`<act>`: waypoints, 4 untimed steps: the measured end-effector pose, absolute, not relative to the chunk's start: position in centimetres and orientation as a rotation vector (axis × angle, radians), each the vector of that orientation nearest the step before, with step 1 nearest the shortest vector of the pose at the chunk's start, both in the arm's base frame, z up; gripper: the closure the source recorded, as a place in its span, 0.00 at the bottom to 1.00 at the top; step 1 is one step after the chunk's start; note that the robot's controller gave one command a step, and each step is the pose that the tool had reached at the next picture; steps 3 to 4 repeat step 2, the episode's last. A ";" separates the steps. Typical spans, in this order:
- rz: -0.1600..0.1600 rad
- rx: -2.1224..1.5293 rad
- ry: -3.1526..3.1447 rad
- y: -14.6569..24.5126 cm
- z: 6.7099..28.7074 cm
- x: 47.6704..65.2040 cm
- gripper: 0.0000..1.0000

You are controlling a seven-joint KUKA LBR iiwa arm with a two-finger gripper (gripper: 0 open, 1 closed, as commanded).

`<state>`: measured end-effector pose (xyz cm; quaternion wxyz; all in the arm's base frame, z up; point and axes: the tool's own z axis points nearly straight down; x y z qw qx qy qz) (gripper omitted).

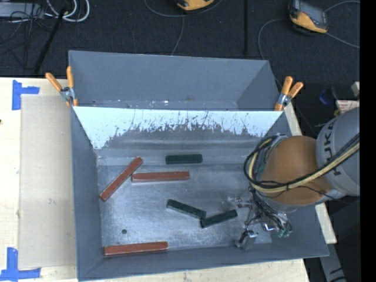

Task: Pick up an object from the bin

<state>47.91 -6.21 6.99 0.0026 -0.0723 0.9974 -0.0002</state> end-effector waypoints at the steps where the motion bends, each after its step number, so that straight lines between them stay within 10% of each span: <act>1: 0.001 -0.229 3.133 -6.2 7.0 47.9 1.00; 2: -0.004 -0.170 3.128 -10.6 22.4 48.2 1.00; 4: -0.004 -0.170 3.128 -10.6 22.4 48.2 1.00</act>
Offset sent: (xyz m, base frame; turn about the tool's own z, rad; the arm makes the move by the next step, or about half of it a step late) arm 0.0000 0.0000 0.0000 0.0000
